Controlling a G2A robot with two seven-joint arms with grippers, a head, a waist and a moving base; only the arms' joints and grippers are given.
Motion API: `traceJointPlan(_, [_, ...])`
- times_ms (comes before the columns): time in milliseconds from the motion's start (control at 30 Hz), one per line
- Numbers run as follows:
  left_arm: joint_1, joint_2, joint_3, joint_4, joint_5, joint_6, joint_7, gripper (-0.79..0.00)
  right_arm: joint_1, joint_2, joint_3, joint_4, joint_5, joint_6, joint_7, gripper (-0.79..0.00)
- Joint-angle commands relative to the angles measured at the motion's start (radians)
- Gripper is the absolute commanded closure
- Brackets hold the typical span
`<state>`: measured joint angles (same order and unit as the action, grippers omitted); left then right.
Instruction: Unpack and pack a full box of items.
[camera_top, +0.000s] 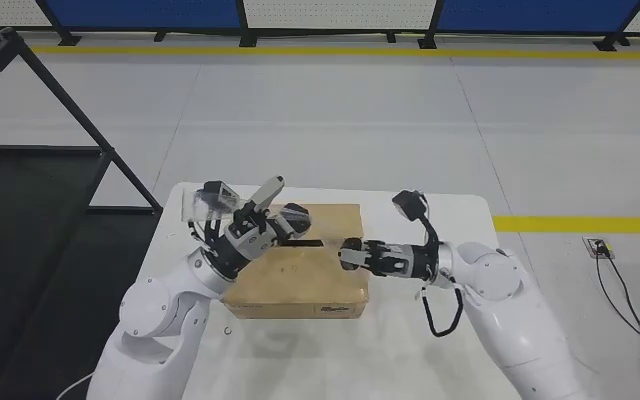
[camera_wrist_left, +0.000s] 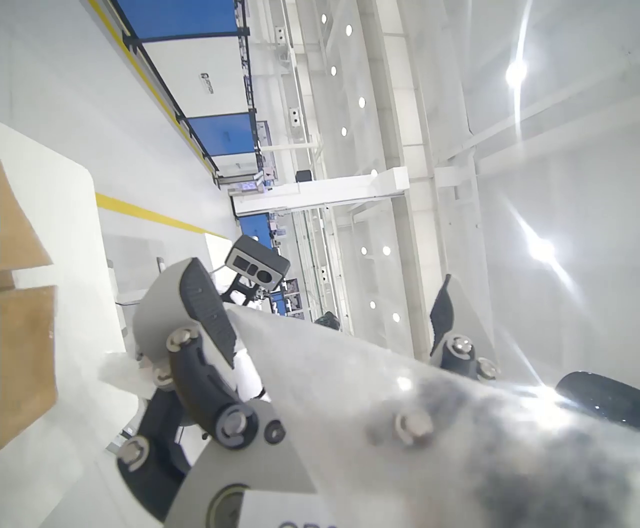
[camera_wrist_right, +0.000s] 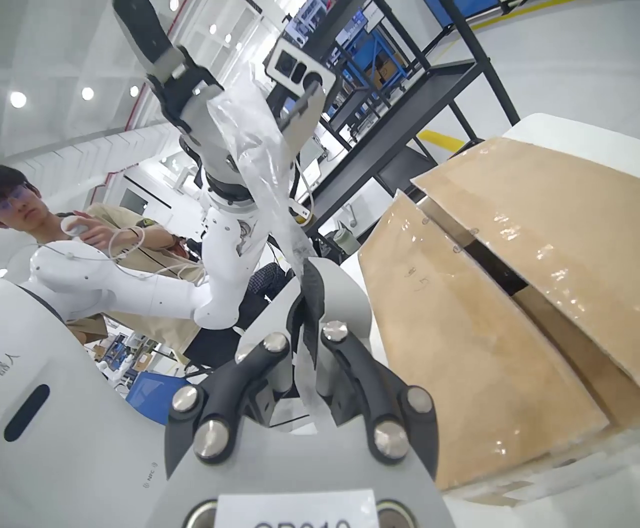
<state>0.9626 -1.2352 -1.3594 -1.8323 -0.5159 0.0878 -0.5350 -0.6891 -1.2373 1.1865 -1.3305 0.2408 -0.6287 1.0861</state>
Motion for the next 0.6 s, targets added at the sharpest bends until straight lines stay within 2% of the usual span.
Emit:
traceJointPlan(0, [0.0, 0.001, -0.006, 0.004, 0.026, -0.005, 0.015, -0.785, 0.0, 0.002, 0.01, -0.007, 0.009, 0.013, -0.017, 0.0])
traceJointPlan(300, [0.015, 0.011, -0.055, 0.057, 0.051, 0.007, 0.012, -0.785, -0.02, 0.015, 0.046, -0.097, -0.081, 0.084, -0.129, 0.0])
traceJointPlan(567, [0.073, 0.026, -0.165, 0.136, 0.042, -0.018, 0.002, -0.785, -0.015, 0.022, 0.041, -0.202, -0.318, 0.242, -0.241, 0.0])
